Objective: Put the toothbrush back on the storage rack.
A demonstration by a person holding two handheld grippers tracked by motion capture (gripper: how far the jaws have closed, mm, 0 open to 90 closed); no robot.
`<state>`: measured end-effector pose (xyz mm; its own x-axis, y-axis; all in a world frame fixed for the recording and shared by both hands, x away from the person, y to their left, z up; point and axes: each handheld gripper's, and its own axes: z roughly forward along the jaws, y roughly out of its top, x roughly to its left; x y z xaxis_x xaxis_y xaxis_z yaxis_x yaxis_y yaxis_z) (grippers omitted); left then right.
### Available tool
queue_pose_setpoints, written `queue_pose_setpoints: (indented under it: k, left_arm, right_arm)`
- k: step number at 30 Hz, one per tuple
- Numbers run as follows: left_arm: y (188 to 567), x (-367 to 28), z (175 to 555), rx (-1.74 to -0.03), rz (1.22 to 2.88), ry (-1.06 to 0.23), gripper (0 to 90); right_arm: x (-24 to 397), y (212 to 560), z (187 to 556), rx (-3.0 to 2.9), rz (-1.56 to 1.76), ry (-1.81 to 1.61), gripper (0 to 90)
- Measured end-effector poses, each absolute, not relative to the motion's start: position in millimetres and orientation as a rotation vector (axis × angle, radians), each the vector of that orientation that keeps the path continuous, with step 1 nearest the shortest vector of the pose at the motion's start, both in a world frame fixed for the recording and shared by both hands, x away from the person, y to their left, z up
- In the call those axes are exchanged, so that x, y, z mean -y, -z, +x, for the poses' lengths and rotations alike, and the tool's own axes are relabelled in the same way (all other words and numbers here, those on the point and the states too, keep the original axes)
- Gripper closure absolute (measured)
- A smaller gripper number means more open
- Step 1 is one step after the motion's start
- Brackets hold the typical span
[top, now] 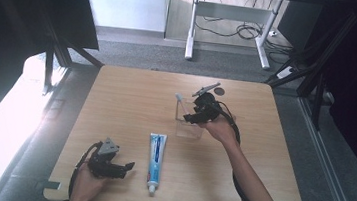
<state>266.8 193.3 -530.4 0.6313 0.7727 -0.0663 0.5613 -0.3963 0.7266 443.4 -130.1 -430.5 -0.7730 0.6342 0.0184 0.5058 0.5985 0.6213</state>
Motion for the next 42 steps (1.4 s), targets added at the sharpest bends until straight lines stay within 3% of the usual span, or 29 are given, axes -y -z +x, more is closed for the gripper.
queue_pose_setpoints:
  k: [17,28,42]
  left_arm:
    - [531.0,-192.6,265.4,-1.007,2.116,-0.389,13.9]
    - [531.0,-191.7,265.1,-0.999,2.119,-0.393,13.9]
    - [530.9,-190.4,265.1,-0.998,2.110,-0.387,13.8]
  right_arm:
    - [146.9,420.1,420.6,-2.587,0.871,-1.004,16.4]
    - [156.0,420.4,405.6,-2.574,0.841,-0.996,6.8]
    - [178.4,420.1,382.2,-2.553,0.827,-0.998,4.4]
